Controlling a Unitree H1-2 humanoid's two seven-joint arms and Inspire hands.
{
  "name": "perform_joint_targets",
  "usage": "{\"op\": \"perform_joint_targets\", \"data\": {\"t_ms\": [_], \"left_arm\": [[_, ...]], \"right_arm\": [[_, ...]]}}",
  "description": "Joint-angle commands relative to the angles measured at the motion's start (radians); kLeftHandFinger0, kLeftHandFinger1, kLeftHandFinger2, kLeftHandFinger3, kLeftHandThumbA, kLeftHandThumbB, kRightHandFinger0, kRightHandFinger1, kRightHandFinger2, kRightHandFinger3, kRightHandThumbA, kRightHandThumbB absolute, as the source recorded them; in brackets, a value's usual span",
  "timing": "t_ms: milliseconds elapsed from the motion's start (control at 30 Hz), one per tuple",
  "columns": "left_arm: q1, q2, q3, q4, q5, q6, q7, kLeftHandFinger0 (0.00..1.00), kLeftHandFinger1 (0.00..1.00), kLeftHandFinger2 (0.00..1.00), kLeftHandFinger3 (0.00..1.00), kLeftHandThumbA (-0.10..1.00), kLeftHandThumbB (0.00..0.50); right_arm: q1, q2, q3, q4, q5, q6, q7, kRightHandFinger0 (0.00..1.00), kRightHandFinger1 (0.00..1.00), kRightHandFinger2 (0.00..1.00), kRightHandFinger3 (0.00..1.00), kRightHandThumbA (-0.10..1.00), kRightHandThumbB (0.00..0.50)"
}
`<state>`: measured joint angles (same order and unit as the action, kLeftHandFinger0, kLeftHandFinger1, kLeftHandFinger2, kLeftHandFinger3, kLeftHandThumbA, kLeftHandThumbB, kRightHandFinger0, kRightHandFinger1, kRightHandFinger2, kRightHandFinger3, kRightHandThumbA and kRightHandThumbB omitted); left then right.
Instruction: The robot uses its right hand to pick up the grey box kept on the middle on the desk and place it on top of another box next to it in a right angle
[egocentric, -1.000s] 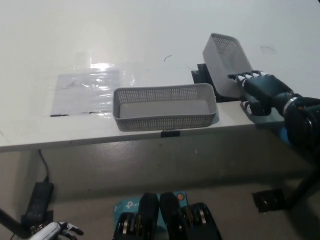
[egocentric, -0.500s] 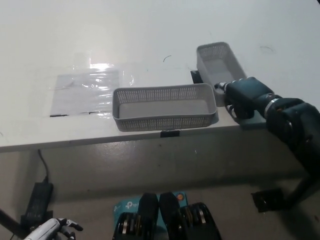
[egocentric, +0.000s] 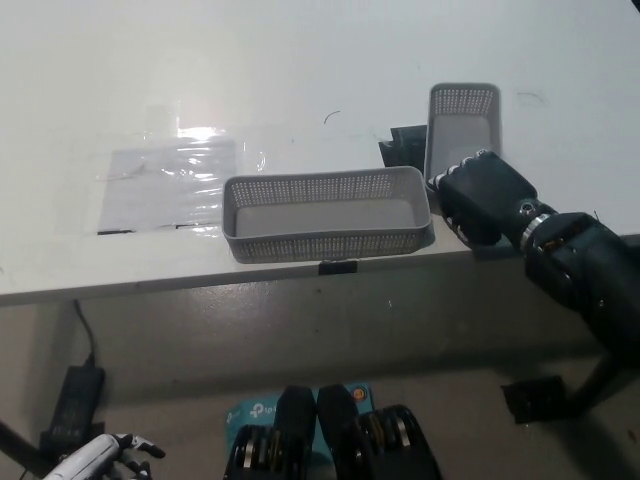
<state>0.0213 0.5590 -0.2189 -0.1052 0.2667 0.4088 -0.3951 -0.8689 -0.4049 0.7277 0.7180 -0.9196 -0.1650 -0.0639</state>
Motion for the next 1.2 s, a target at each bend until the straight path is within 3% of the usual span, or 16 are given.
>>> {"op": "perform_joint_targets", "data": {"t_ms": [0, 33, 67, 200, 267, 333, 367, 433, 533, 600, 700, 833, 933, 1033, 1067, 1167], "left_arm": [[-0.003, 0.036, 0.013, -0.016, 0.007, -0.019, -0.008, 0.31, 0.35, 0.50, 0.67, 0.27, 0.341], [-0.003, 0.036, 0.013, -0.016, 0.007, -0.019, -0.008, 0.31, 0.35, 0.50, 0.66, 0.27, 0.341], [-0.001, 0.036, 0.015, -0.015, 0.006, -0.028, -0.005, 0.32, 0.35, 0.49, 0.66, 0.27, 0.342], [0.002, 0.031, 0.020, -0.016, -0.001, -0.011, -0.006, 0.33, 0.36, 0.51, 0.65, 0.27, 0.342], [0.002, 0.032, 0.019, -0.015, 0.003, -0.016, -0.004, 0.32, 0.35, 0.50, 0.65, 0.27, 0.340], [0.005, 0.033, 0.016, -0.015, 0.007, -0.020, -0.004, 0.35, 0.38, 0.53, 0.68, 0.28, 0.337], [0.006, 0.030, 0.016, -0.014, 0.007, -0.023, -0.001, 0.36, 0.39, 0.54, 0.68, 0.27, 0.334], [0.008, 0.030, 0.015, -0.011, 0.007, -0.033, 0.000, 0.37, 0.39, 0.55, 0.68, 0.28, 0.338], [0.014, 0.027, 0.016, -0.015, 0.009, -0.029, 0.003, 0.36, 0.39, 0.55, 0.67, 0.28, 0.343], [0.019, 0.025, 0.021, -0.015, 0.003, -0.028, 0.004, 0.42, 0.43, 0.59, 0.69, 0.28, 0.343], [0.019, 0.023, 0.024, -0.016, 0.000, -0.020, 0.002, 0.44, 0.45, 0.60, 0.70, 0.28, 0.353], [0.017, 0.033, 0.017, -0.019, 0.013, -0.014, -0.002, 0.45, 0.46, 0.61, 0.72, 0.31, 0.348], [0.019, 0.030, 0.021, -0.022, 0.010, -0.008, -0.001, 0.45, 0.46, 0.60, 0.71, 0.29, 0.348], [0.018, 0.035, 0.019, -0.024, 0.012, 0.000, -0.005, 0.49, 0.49, 0.63, 0.74, 0.30, 0.349], [0.019, 0.034, 0.020, -0.023, 0.012, -0.001, -0.004, 0.49, 0.49, 0.63, 0.73, 0.29, 0.346], [0.027, 0.033, 0.023, -0.013, 0.010, -0.029, 0.006, 0.44, 0.44, 0.58, 0.70, 0.29, 0.344]], "right_arm": [[0.006, 0.001, -0.024, 0.028, 0.000, -0.083, -0.106, 0.00, 0.21, 0.55, 0.17, -0.10, 0.136], [0.006, 0.002, -0.025, 0.032, -0.002, -0.086, -0.109, 0.00, 0.23, 0.57, 0.35, -0.10, 0.152], [0.007, 0.000, -0.029, 0.024, 0.001, -0.082, -0.098, 0.00, 0.25, 0.58, 0.44, -0.10, 0.060], [0.012, 0.005, -0.051, 0.023, 0.012, -0.090, -0.141, 0.00, 0.23, 0.55, 0.49, -0.10, 0.021], [0.019, 0.010, -0.075, 0.018, 0.034, -0.091, -0.136, 0.00, 0.19, 0.48, 0.43, -0.10, 0.051], [0.027, 0.008, -0.096, -0.005, 0.042, -0.091, -0.133, 0.00, 0.18, 0.49, 0.45, -0.10, 0.077], [0.024, 0.009, -0.110, 0.002, 0.046, -0.095, -0.141, 0.00, 0.17, 0.49, 0.43, -0.10, 0.030], [0.021, 0.008, -0.124, 0.002, 0.045, -0.102, -0.143, 0.00, 0.15, 0.46, 0.38, -0.10, 0.058], [0.015, 0.005, -0.146, -0.002, 0.041, -0.105, -0.147, 0.00, 0.00, 0.26, 0.10, -0.10, 0.123], [-0.011, -0.011, -0.159, 0.009, 0.035, -0.127, -0.183, 0.00, 0.01, 0.27, 0.00, -0.10, 0.157], [-0.013, -0.027, -0.191, -0.033, 0.047, -0.120, -0.149, 0.00, 0.00, 0.28, 0.00, -0.10, 0.185], [-0.039, -0.067, -0.233, -0.081, 0.051, -0.113, -0.120, 0.00, 0.10, 0.47, 0.19, -0.10, 0.217], [-0.046, -0.088, -0.256, -0.103, 0.044, -0.113, -0.121, 0.00, 0.07, 0.40, 0.21, -0.10, 0.219], [-0.045, -0.102, -0.270, -0.138, 0.037, -0.098, -0.109, 0.00, 0.13, 0.48, 0.31, -0.10, 0.257], [-0.043, -0.107, -0.274, -0.153, 0.031, -0.090, -0.108, 0.00, 0.09, 0.40, 0.28, -0.10, 0.281], [-0.047, -0.116, -0.284, -0.178, 0.037, -0.100, -0.095, 0.00, 0.04, 0.33, 0.23, -0.10, 0.252]]}}
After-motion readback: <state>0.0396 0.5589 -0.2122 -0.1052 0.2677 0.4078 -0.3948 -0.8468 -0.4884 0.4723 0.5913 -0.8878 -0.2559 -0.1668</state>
